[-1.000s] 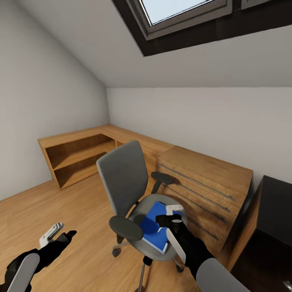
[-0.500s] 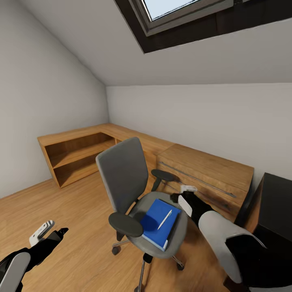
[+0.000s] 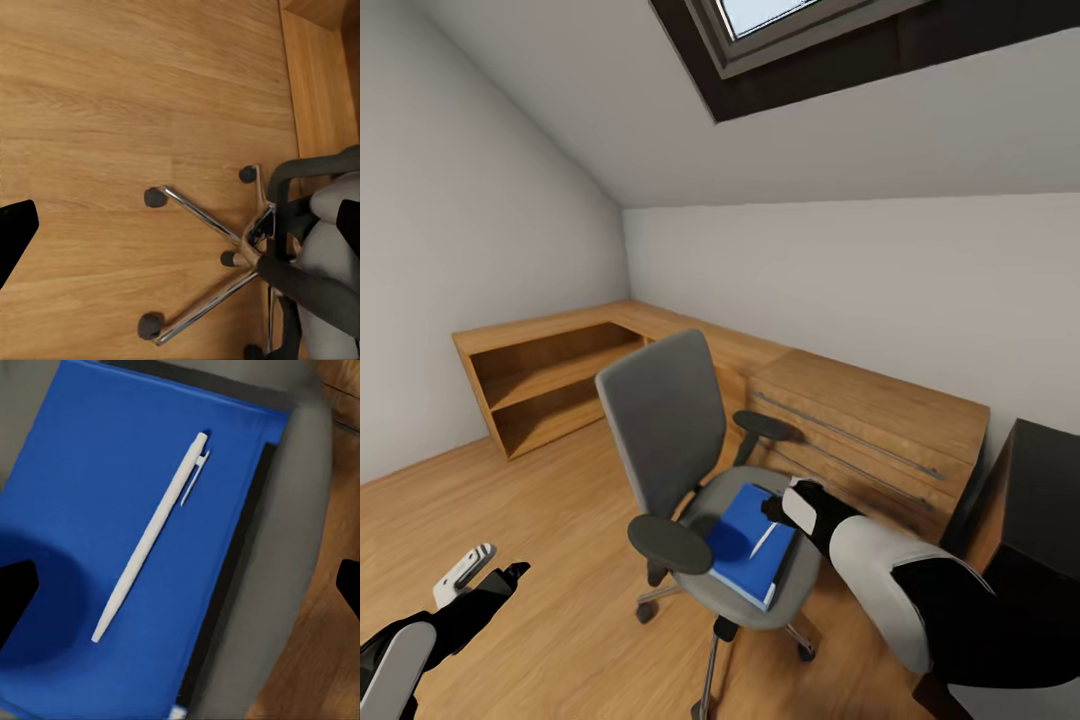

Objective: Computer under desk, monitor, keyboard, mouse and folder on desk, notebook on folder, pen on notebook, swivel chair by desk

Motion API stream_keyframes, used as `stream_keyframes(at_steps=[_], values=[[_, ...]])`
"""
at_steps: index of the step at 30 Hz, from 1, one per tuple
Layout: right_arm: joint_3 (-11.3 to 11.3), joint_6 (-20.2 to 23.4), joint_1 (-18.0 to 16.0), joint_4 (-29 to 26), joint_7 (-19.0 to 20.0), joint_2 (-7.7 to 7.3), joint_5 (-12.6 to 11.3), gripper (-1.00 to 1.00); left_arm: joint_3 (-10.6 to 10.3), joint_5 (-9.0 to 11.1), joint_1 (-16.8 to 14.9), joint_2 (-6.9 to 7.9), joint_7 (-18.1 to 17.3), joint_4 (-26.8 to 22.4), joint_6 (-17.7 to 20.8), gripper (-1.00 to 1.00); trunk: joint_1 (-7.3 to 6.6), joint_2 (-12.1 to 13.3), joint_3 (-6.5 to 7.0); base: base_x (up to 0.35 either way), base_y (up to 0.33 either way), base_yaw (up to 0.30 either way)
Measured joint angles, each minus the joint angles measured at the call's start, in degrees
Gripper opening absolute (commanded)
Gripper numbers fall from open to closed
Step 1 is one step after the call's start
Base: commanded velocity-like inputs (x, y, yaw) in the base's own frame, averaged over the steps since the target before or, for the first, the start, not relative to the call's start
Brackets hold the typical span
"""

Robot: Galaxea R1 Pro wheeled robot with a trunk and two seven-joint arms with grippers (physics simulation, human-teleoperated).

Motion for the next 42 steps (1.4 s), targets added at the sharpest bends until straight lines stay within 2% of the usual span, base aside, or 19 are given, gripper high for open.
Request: stream_keyframes(at_steps=[9, 24, 33, 42], values=[[-0.06, -0.23, 0.06, 0.16, 0.0, 0.05, -0.22, 1.0, -0.03, 0.04, 0.0, -0.07, 0.0, 0.0, 0.06, 1.0, 1.98, -3.61, -1.64, 0.0, 0.0, 0.186], [0.05, -0.4, 0.15, 0.16, 0.01, -0.07, 0.08, 1.0, -0.11, 0.03, 0.0, -0.08, 0.01, 0.07, 0.06, 1.0, 5.27, -9.63, -4.35, 0.0, 0.0, 0.019], [0.03, -0.34, 0.15, -0.12, -0.07, -0.27, 0.03, 1.0, -0.11, 0.03, -0.01, -0.08, 0.04, 0.1, 0.08, 1.0, 5.28, -9.64, -4.35, 0.0, 0.0, 0.0], [0.05, -0.27, 0.15, -0.21, -0.09, -0.41, 0.02, 1.0, -1.46, 0.03, -0.01, 0.1, -0.09, 0.18, 0.83, 1.0, 5.27, -9.65, -4.35, 0.044, -0.008, 0.0]])
